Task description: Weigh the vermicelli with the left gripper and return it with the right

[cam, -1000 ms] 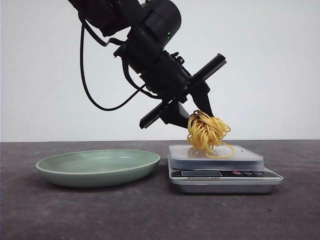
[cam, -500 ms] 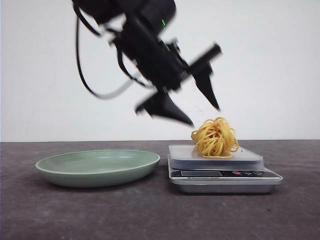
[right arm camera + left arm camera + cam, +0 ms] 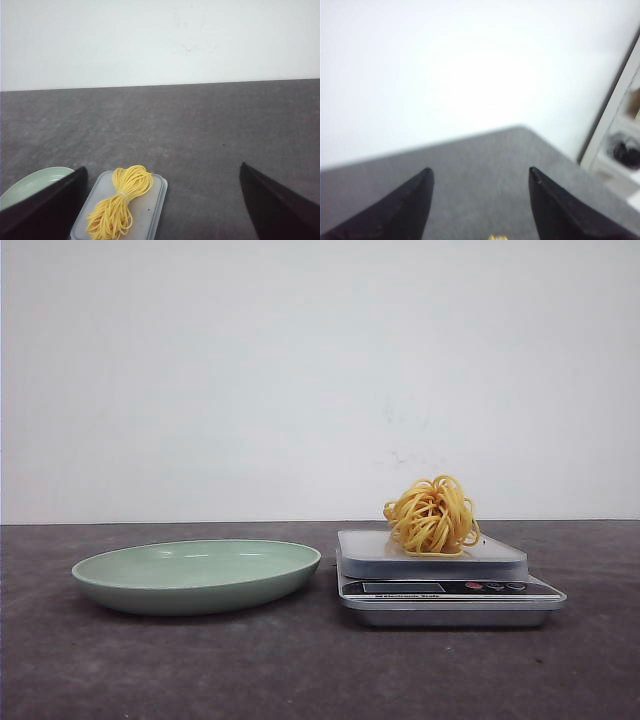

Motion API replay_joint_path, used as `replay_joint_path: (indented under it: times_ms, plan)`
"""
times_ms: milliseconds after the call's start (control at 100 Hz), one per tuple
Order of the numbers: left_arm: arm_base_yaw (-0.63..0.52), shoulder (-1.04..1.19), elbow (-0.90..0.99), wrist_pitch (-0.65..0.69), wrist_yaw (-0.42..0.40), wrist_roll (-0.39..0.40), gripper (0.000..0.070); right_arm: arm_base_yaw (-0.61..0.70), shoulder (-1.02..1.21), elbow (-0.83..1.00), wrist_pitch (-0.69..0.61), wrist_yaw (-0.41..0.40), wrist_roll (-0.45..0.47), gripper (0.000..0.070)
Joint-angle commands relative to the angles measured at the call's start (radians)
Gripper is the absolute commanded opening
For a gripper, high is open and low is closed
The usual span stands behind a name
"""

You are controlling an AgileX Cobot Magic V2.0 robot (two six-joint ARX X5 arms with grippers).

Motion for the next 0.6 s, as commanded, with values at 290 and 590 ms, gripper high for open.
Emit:
replay_joint_path:
  times_ms: [290,590]
  plan:
    - [-0.009,-0.405,0.009,-0.418,-0.268,0.066,0.0348,0.003,0.0,0.022,0.007,-0.033,-0.013,0.0616]
    - [-0.008,-0.637,-0.156,-0.665,-0.33,-0.116,0.0268,0.029,0.011,0.022,0.028,-0.034,-0.023,0.0616]
